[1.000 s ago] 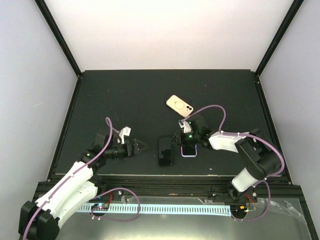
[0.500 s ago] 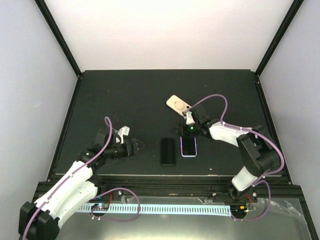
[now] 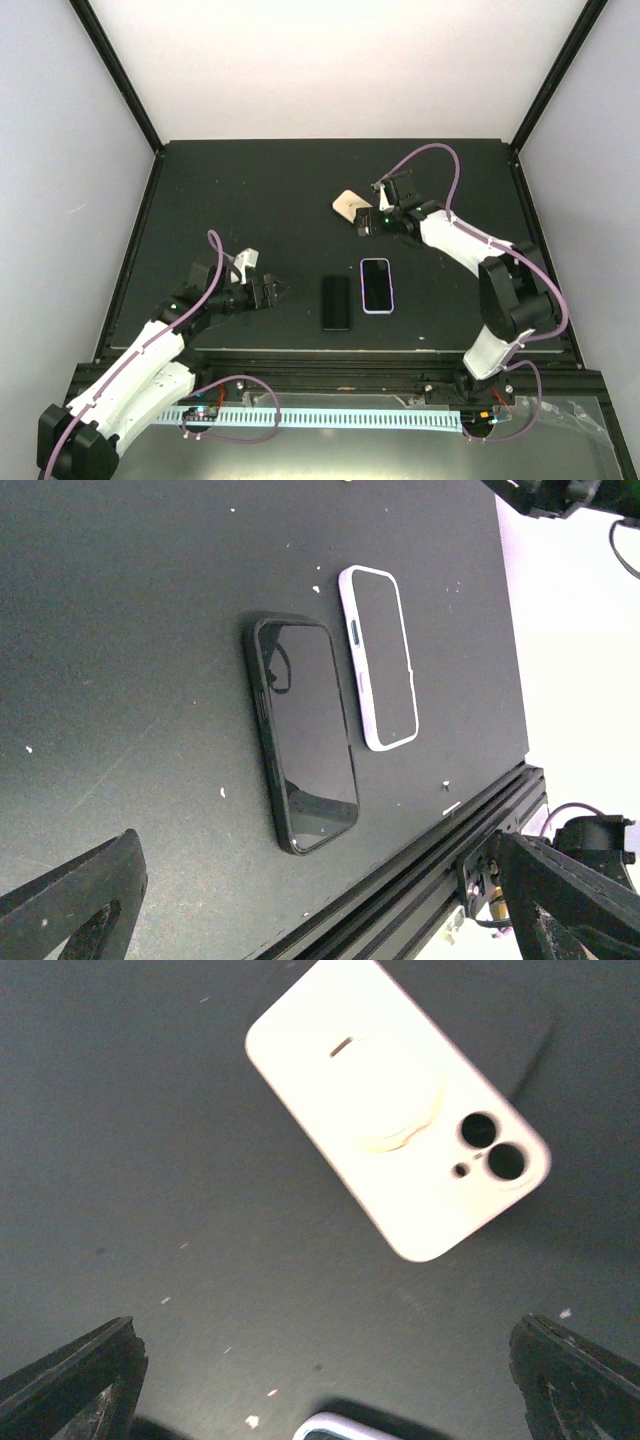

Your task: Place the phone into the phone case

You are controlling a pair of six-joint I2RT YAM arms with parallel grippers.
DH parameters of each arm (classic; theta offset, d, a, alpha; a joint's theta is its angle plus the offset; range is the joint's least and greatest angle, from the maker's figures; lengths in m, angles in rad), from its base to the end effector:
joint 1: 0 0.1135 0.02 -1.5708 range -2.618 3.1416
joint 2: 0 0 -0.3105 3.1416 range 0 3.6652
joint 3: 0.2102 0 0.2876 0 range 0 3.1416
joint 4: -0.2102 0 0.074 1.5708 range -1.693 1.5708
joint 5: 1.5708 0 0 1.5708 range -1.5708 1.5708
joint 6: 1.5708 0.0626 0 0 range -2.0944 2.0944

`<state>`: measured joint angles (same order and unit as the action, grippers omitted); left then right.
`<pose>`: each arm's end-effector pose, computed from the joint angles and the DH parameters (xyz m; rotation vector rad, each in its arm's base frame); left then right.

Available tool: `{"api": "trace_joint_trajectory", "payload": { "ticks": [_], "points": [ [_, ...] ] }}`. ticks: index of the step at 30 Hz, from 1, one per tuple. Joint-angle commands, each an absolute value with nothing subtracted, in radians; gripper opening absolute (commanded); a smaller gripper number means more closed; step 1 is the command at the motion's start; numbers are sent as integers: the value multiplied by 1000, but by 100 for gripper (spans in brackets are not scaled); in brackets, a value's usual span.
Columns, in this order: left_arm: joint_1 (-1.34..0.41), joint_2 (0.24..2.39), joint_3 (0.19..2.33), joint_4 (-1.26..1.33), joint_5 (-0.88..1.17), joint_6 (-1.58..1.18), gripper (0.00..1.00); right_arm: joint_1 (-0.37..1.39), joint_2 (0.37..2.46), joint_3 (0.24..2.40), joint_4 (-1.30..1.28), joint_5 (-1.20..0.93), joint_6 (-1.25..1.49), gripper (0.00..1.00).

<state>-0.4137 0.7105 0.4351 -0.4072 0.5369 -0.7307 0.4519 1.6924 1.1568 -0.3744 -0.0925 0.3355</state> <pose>0.1435 -0.0980 0.2167 -0.0689 2.4294 -1.1782 0.3698 0.1859 0.2221 -0.1873 2.5237 0.4410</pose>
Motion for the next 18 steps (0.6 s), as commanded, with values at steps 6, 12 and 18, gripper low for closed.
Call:
{"api": "trace_joint_trajectory", "payload": {
  "ticks": [6,12,18],
  "points": [
    [-410,707,485,-424,483,-675,99,410,1902,1373,-458,-76,163,100],
    [-410,731,508,-438,477,-654,99,410,2020,1521,-536,-81,83,100],
    [-408,754,508,-423,462,-654,99,409,2118,1621,-599,-25,57,100]
  ]
}}
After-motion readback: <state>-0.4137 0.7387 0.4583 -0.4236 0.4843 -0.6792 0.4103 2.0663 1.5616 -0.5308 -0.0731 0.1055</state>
